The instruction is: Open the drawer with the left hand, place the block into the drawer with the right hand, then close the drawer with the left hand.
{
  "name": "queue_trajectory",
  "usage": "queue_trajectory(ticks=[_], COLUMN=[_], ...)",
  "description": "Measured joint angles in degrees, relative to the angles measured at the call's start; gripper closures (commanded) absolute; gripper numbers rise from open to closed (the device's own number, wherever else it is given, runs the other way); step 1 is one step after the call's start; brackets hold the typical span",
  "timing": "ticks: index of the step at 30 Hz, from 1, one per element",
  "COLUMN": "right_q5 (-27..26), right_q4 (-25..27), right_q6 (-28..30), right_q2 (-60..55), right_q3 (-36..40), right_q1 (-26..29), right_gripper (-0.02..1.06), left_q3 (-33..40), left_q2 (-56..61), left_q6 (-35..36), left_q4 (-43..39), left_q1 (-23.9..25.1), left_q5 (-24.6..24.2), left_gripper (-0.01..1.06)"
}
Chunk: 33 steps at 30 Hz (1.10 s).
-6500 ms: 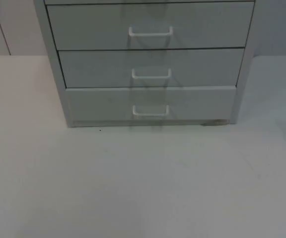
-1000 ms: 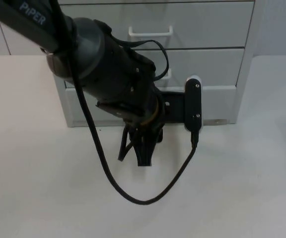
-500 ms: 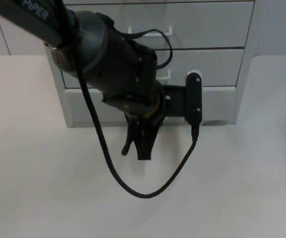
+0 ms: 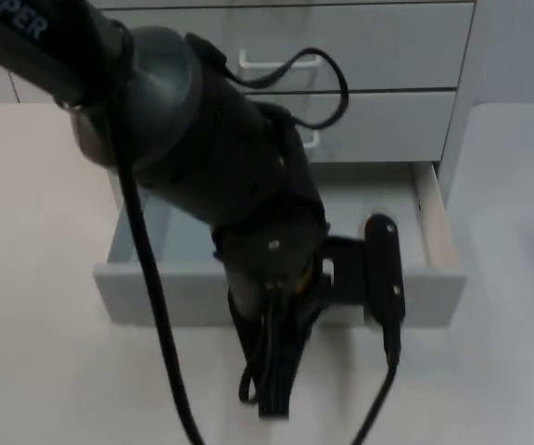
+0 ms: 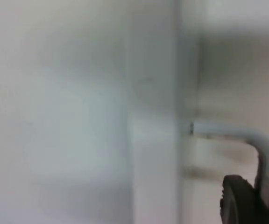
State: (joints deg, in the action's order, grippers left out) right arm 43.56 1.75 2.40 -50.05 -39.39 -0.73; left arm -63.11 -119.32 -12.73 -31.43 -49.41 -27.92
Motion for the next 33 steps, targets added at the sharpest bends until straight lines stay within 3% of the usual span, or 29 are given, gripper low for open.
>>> queue_trajectory(ticks=[6, 15, 18, 19, 22, 23, 24, 27, 33], right_q5=[0.0, 0.0, 0.0, 0.0, 0.0, 0.0, 0.0, 0.0, 0.0], right_q4=[0.0, 0.0, 0.0, 0.0, 0.0, 0.0, 0.0, 0.0, 0.0], right_q6=[0.0, 0.0, 0.0, 0.0, 0.0, 0.0, 0.0, 0.0, 0.0], right_q2=[0.0, 0.0, 0.0, 0.0, 0.0, 0.0, 0.0, 0.0, 0.0], right_q3=[0.0, 0.0, 0.0, 0.0, 0.0, 0.0, 0.0, 0.0, 0.0], right_q1=[0.0, 0.0, 0.0, 0.0, 0.0, 0.0, 0.0, 0.0, 0.0], right_gripper=[-0.01, -0.01, -0.01, -0.01, -0.01, -0.01, -0.01, -0.01, -0.01], left_q3=[2.9, 2.9, 2.9, 3.0, 3.6, 3.8, 3.8, 4.1, 4.2], left_q2=[0.9, 1.0, 1.1, 1.1, 1.3, 1.7, 1.7, 4.5, 9.9], left_q6=[0.6, 0.8, 0.5, 0.4, 0.1, 0.1, 0.1, -0.1, -0.1], left_q4=[4.4, 4.6, 4.7, 4.8, 6.4, 7.0, 7.0, 8.3, 8.7], left_q1=[-4.1, -4.2, -4.2, -4.2, -4.2, -4.2, -4.2, -4.5, -4.5], left_q5=[-2.1, -2.2, -2.3, -2.4, -3.6, -4.1, -4.1, -5.2, -7.2], left_gripper=[1.05, 1.04, 0.85, 0.85, 0.41, 0.34, 0.18, 0.09, 0.09])
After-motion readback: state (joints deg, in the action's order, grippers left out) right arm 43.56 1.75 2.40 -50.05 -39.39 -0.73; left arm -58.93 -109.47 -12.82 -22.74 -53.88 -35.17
